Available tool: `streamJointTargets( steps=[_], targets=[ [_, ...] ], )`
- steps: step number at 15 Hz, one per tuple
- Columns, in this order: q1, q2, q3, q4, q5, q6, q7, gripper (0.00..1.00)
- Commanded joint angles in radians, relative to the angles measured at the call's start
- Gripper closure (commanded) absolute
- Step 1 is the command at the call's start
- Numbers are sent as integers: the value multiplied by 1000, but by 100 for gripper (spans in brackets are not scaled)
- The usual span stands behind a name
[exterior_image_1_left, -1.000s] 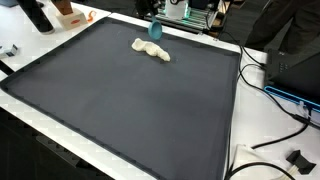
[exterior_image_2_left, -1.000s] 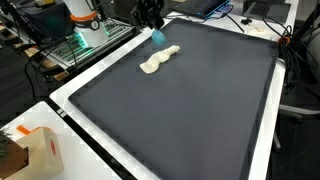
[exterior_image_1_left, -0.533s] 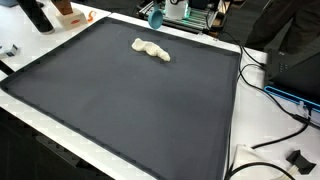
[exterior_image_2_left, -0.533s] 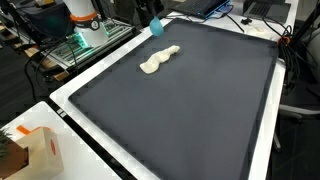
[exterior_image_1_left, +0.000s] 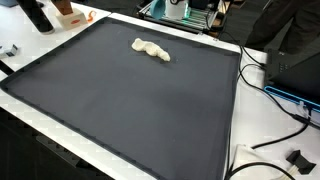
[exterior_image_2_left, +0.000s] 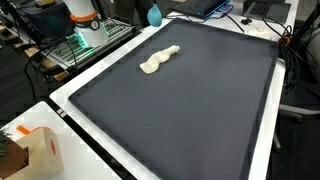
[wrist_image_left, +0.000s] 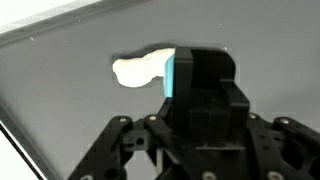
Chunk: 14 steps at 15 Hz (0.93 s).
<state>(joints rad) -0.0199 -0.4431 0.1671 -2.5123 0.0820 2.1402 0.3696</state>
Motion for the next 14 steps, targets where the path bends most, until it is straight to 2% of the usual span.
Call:
streamJointTargets(
  steps=[1, 5, 6, 12, 13, 14],
  targets=[
    [4, -9, 15, 37, -51, -66, 52, 75],
    [12, -10, 20, 70, -57, -132, 56, 75],
    [18, 1, 2, 57, -29, -94, 27, 50],
    [19, 1, 4, 68, -32, -106, 29, 50],
    [-13, 10, 38, 70, -95, -93, 118, 75],
    [-32, 12, 65, 66, -149, -56, 187, 75]
  ],
)
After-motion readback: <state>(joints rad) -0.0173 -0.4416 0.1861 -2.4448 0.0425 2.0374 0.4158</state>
